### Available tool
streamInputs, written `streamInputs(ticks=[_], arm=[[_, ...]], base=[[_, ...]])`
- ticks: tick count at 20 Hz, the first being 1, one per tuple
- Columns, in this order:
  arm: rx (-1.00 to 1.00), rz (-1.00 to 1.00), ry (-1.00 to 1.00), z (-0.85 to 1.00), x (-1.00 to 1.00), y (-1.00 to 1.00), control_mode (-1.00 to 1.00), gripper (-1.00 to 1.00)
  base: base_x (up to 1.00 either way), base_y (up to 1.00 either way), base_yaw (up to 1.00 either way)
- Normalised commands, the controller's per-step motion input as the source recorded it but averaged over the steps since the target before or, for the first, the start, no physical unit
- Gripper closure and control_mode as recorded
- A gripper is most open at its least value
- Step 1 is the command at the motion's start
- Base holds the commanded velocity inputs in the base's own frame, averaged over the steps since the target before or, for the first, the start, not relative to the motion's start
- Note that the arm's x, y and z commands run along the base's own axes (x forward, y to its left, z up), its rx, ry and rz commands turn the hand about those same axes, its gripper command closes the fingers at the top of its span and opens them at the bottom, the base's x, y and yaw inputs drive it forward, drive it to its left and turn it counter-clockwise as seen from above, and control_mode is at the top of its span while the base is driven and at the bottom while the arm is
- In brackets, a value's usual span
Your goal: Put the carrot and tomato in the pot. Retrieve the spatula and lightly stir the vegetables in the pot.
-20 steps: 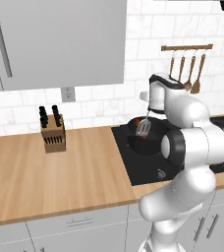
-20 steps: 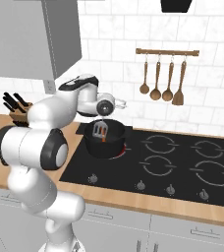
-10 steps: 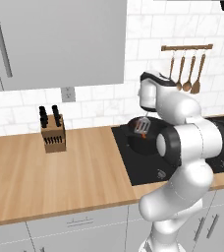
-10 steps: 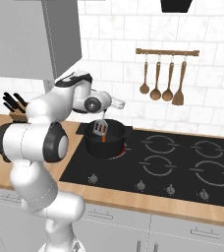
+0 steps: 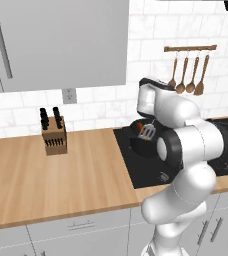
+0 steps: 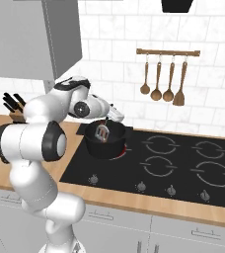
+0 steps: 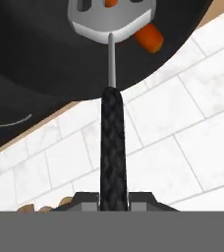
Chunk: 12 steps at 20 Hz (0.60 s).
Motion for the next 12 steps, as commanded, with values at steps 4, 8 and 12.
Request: streamInputs(ticks=[4, 8, 12], arm=[[0.22, -0.20, 0.11, 0.23, 0.05, 0.00, -1.00, 1.00], [0.16, -0.15, 0.03, 0.39, 0.13, 0.03, -1.00, 1.00], [0.15, -0.13, 0.00, 0.56, 0.00, 0.15, -1.00, 1.00]], base=[[0.00, 0.00, 0.00], [0.00, 0.00, 0.00], [0.00, 0.00, 0.00]])
